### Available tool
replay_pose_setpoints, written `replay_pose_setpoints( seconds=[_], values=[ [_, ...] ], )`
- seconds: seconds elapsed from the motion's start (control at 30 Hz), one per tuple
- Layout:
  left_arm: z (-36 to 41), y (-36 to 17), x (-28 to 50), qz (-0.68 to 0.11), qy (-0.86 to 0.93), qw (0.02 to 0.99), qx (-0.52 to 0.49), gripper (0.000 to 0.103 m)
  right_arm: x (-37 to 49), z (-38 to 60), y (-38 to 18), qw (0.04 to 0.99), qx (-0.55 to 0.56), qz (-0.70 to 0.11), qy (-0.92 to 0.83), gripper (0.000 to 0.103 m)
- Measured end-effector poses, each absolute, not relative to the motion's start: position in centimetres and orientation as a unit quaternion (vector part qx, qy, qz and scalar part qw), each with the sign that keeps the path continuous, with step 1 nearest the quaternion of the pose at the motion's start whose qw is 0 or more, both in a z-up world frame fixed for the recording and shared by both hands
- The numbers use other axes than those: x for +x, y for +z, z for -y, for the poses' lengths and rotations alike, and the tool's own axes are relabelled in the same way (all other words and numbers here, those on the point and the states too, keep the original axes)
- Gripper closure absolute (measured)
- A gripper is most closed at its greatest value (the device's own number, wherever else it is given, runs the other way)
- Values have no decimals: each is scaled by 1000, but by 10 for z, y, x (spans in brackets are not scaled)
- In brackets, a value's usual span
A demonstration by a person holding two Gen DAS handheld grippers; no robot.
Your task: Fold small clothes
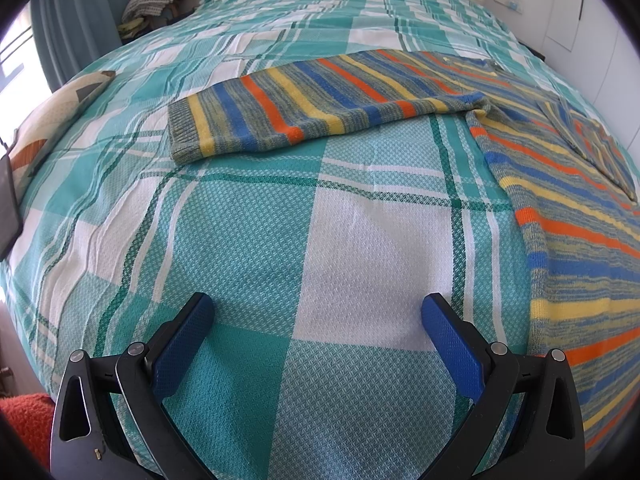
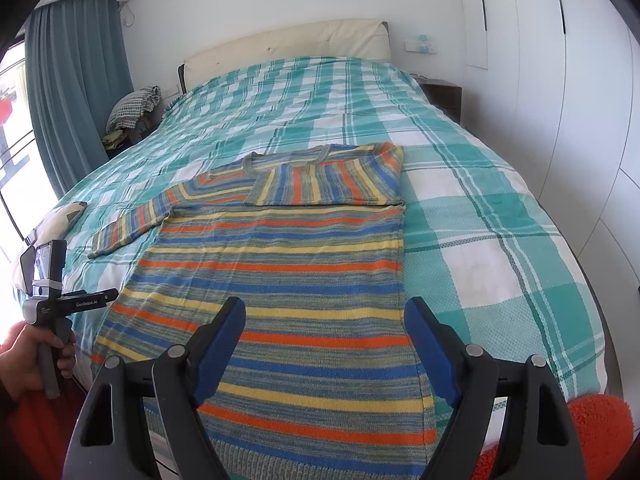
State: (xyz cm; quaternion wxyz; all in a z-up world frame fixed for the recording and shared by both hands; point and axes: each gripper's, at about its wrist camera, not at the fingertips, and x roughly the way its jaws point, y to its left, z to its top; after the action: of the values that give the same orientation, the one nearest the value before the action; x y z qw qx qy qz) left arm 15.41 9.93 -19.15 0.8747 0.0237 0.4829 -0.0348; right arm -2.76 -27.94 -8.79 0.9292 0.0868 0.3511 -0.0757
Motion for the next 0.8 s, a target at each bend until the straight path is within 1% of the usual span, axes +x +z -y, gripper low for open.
replay_pose_setpoints(
  seconds=[0.8],
  values=[
    [-99,-192,154,-482,-34,875,24,0,-27,273,-91,927,83,-358,-69,22]
  ],
)
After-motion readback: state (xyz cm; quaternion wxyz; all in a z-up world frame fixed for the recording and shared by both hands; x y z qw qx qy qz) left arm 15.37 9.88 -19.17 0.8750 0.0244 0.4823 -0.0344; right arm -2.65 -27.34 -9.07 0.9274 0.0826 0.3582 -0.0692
